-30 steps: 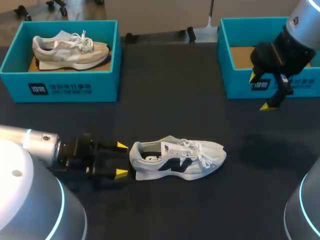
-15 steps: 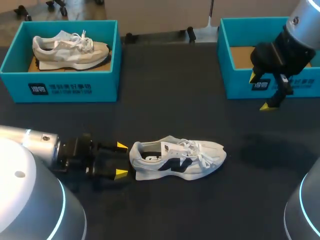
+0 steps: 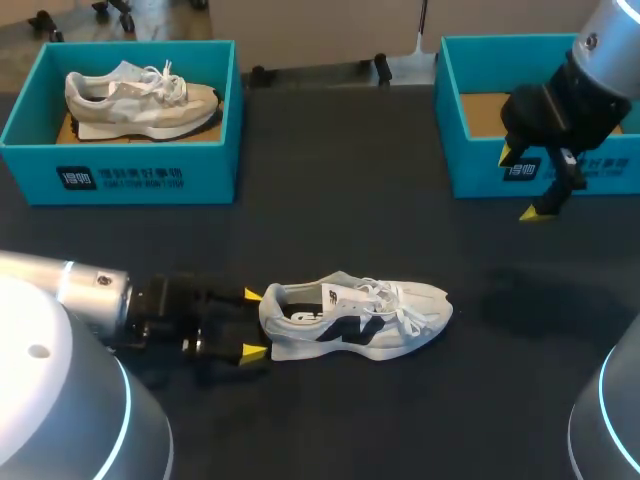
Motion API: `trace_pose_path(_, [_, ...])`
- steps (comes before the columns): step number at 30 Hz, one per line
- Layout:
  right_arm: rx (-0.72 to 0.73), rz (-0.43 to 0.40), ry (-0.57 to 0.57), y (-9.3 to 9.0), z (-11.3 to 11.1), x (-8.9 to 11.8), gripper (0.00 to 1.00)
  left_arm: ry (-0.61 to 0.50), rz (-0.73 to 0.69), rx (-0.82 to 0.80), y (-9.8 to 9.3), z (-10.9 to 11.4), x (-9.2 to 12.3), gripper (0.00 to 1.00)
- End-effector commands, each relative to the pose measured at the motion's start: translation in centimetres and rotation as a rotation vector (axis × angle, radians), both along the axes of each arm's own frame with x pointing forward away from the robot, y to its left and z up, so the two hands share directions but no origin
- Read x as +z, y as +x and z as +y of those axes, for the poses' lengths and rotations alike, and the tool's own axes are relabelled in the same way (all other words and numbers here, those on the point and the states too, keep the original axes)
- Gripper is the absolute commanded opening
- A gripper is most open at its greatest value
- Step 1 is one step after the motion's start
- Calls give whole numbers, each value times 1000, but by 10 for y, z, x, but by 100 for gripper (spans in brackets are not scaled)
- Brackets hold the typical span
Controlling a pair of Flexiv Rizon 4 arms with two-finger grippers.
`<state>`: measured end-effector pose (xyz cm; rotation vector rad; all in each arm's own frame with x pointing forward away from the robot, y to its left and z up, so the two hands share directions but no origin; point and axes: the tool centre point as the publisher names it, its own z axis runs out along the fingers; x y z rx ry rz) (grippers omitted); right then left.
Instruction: Take the shoe out of the shoebox, open the shoe tongue, remove and reinsert the insole, then place the shoe into the shoebox
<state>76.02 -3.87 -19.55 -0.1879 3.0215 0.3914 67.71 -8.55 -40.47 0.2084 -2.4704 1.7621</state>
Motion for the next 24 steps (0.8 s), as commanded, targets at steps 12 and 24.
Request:
trace_pose_path(12, [-1,1,-4,1,1,-1,100,-7,-13,2,14,-21,-8,100])
trace_pose_path(24, [-1,1,-4,1,1,-1,100,0,-4,-21,15,-33,-11,100])
